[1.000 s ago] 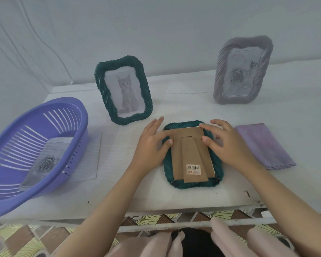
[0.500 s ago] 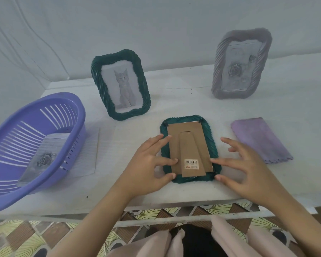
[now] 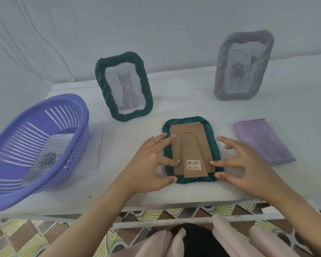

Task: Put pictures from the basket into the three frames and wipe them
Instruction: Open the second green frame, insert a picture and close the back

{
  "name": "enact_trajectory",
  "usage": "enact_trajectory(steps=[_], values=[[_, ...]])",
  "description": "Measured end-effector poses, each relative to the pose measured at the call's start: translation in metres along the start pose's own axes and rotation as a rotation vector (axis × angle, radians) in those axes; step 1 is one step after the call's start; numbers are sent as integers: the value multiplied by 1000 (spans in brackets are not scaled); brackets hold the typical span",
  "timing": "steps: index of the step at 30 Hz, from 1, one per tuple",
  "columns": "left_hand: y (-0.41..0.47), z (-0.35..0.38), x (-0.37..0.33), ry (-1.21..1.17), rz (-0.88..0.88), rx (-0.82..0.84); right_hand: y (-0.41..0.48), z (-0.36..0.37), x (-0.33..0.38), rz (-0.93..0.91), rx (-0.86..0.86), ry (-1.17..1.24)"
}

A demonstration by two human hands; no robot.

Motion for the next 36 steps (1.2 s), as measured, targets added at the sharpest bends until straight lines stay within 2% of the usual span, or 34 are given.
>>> enact_trajectory(steps=[10,16,22,26,32,36], values=[[12,-3,-18,164,144,33,2,-4,19,-174,-33,-166],[9,2,-35,235,269,-8,1,2,31,-282,-43,-285],[6,0,-32,184,251,-115,0,3,36,-251,-124,-253],[3,-3,-11,16,122,-177,-4,2,28,-152,-186,-141],[-17,12,25,-409,-320,-158,-16,4,0,207,-227,-34],[-18,19,17,-388,-347,-125,-18,11,7,264,-231,155]])
Point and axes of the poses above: each hand's wrist, its own y-axis towards the middle knuckle, its own z-axis out of the palm, x = y × z, the point moved 10 cm from there along y, towards the middle knuckle, and after that the axes turned 1 degree about -z, right-handed, at the moved point
